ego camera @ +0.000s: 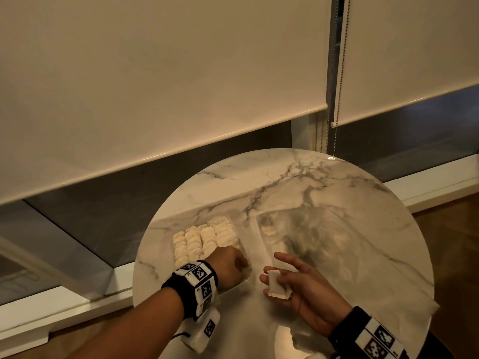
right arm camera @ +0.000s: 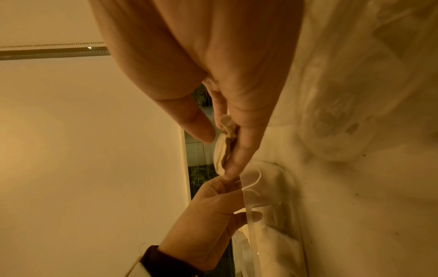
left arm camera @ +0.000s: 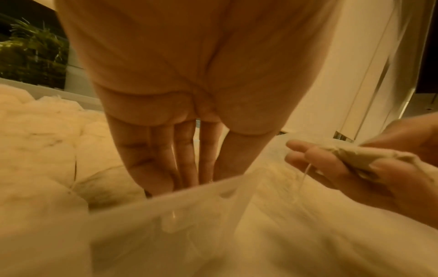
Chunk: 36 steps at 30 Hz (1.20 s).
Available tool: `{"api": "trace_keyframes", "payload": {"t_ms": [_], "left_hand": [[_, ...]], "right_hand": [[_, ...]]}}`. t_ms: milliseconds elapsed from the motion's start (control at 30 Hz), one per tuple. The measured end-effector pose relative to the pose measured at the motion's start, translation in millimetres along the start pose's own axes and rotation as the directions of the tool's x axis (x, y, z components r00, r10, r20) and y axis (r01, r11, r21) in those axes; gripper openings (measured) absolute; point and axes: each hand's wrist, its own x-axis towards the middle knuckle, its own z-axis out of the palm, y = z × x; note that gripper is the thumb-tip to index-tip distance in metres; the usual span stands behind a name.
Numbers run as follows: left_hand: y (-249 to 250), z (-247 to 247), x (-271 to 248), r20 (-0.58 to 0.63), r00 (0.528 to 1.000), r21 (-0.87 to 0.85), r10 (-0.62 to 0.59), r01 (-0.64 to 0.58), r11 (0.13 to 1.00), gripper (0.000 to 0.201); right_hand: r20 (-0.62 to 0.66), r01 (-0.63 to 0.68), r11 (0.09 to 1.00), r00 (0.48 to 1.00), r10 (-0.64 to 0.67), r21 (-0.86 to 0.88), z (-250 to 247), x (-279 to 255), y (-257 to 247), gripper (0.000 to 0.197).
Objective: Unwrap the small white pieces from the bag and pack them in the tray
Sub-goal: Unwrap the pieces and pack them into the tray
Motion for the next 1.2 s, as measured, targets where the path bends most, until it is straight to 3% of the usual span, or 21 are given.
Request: {"api": "trace_keyframes", "payload": {"t_ms": [167, 300, 400, 500, 567, 633, 800, 867, 933, 1067, 1200], "left_hand": [[2.2, -1.6, -1.5, 0.019, 1.0, -0.005, 0.005, -0.005, 1.0, 0.031], [0.6, -10.7, -10.1, 0.023, 0.999, -0.128, -0.042, 0.045, 0.991, 0.049], [2.4, -16.5, -22.6, -0.11, 0.993, -0.228, -0.043, 0.017, 0.974, 0.04], [8.9, -17.3, -40.9, -0.32, 0.947, -0.317, -0.031, -0.076, 0.945, 0.021], [16.4, -11.1, -53.5, -0.356, 0.934, -0.434, -0.022, -0.144, 0.889, 0.014], [23.4, 1.7, -62.3, -0.282, 0.959, -0.576, 0.002, -0.171, 0.799, 0.014], [26.5, 37.3, -68.4, -0.204, 0.976, -0.81, -0.074, -0.126, 0.573, 0.055], [30.0, 41.5, -70.5, -0.218, 0.969, -0.879, -0.119, -0.141, 0.456, 0.046], [31.4, 40.6, -74.2, -0.242, 0.959, -0.906, -0.146, -0.169, 0.387, 0.022], [21.8, 42.1, -76.7, -0.252, 0.95, -0.922, -0.183, -0.179, 0.343, 0.009], [14.1, 40.2, -78.9, -0.292, 0.939, -0.906, -0.184, -0.21, 0.367, 0.003]], "right_hand": [[0.02, -0.004, 1.0, 1.0, 0.004, 0.013, -2.5, -1.5, -2.2, 0.05], [0.02, 0.007, 1.0, 1.0, -0.008, 0.012, -3.0, -2.0, -2.7, 0.054], [0.012, 0.051, 0.998, 0.999, -0.051, -0.034, -0.9, -1.1, -1.1, 0.057], [0.013, 0.099, 0.989, 0.995, -0.098, -0.107, 2.7, -3.1, 0.6, 0.056], [0.008, 0.139, 0.974, 0.99, -0.14, -0.182, 6.3, -5.5, 1.9, 0.055], [0.012, 0.181, 0.948, 0.983, -0.185, -0.262, 10.8, -8.7, 2.4, 0.056], [0.049, 0.318, 0.821, 0.94, -0.336, -0.473, 24.1, -10.7, 3.5, 0.058], [0.07, 0.367, 0.741, 0.914, -0.399, -0.562, 28.0, -9.1, 5.5, 0.059], [0.096, 0.403, 0.668, 0.889, -0.447, -0.626, 31.4, -8.0, 7.2, 0.055], [0.145, 0.448, 0.594, 0.862, -0.486, -0.668, 35.5, -5.2, 4.0, 0.049], [0.19, 0.466, 0.545, 0.853, -0.487, -0.696, 40.6, 1.0, -0.3, 0.048]]}}
